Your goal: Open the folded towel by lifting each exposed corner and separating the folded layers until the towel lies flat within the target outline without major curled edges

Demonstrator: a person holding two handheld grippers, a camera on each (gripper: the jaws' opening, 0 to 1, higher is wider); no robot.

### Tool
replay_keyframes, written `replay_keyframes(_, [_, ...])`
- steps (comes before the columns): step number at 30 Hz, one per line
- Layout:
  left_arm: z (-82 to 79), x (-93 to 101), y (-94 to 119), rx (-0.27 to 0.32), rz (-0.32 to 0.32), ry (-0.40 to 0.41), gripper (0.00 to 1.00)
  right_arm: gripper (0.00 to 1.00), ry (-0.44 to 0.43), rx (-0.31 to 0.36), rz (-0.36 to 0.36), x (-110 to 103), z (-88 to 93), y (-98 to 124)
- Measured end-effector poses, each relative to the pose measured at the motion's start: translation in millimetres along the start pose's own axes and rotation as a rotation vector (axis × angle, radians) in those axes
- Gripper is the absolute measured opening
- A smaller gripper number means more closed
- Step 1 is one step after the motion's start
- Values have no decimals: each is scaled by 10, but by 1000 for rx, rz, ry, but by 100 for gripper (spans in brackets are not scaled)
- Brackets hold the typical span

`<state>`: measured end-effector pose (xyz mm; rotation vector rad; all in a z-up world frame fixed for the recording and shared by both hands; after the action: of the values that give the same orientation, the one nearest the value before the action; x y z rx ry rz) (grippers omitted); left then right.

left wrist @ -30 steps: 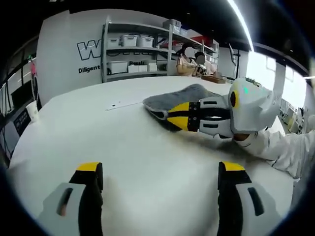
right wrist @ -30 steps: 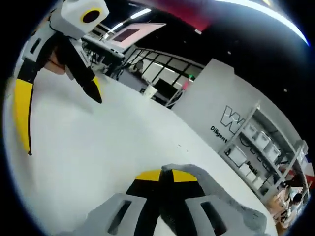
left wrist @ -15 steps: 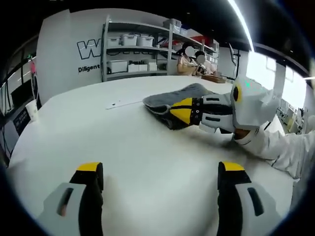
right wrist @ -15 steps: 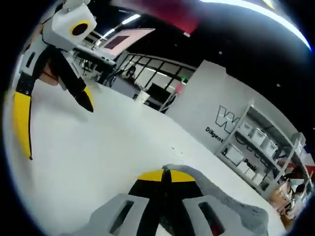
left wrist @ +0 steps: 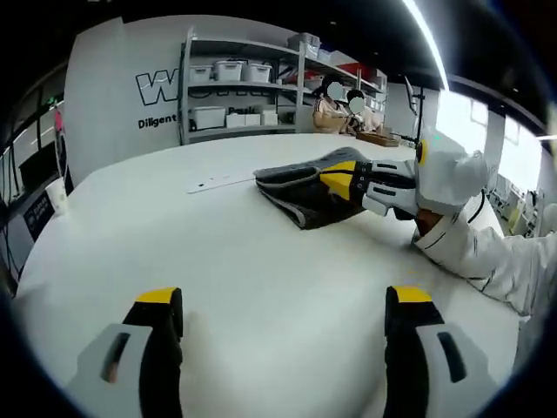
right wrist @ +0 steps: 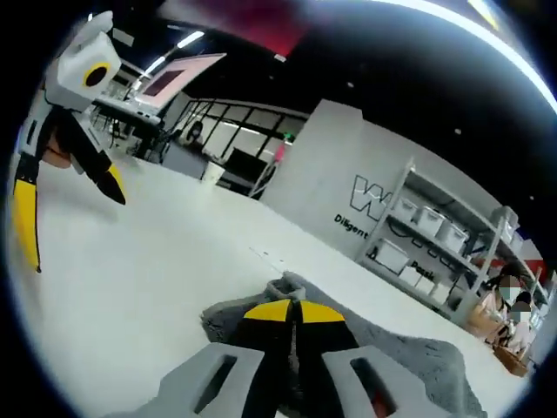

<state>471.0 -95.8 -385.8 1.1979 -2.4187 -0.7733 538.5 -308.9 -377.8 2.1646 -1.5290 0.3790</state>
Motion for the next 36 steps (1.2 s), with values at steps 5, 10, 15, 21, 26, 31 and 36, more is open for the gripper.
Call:
replay_keyframes(5, [3, -5, -7, -4, 1, -1, 95, 0, -13, -23, 63, 209, 102, 52])
replay_keyframes(10, [1, -13, -11, -3, 2, 0, 95, 0, -2, -28, 104, 373, 167, 118])
replay_keyframes(15, [-4, -23, -11, -3, 3, 0, 95, 0, 9, -35, 133, 495, 234, 170])
replay_keyframes(21, [-2, -18, -14, -5, 8, -3, 95, 0, 23, -50, 161, 617, 318, 219])
replay_keyframes(26, [-2, -24, -7, -2, 5, 0, 95, 0, 13, -51, 178, 747, 370, 225])
replay_keyframes(31, [-5, -23, -8, -2, 7, -2, 95, 0, 18, -67, 215, 908, 449, 249])
replay_keyframes(36, [-8, -19, 0, 1, 7, -1, 95, 0, 24, -80, 247, 1056, 535, 316])
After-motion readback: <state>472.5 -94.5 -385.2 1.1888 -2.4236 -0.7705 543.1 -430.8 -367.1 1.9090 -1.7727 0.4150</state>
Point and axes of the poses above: the point that each gripper's makers call its tool centre point, and the gripper's own axes: y roughly backward along the fingers, x roughly to its right, z roughly out of its underside, the point moved 7 cm from there along y, roughly backward along the fingers, and after that the axes turned 8 degrees about -x, right-handed, at the moved point
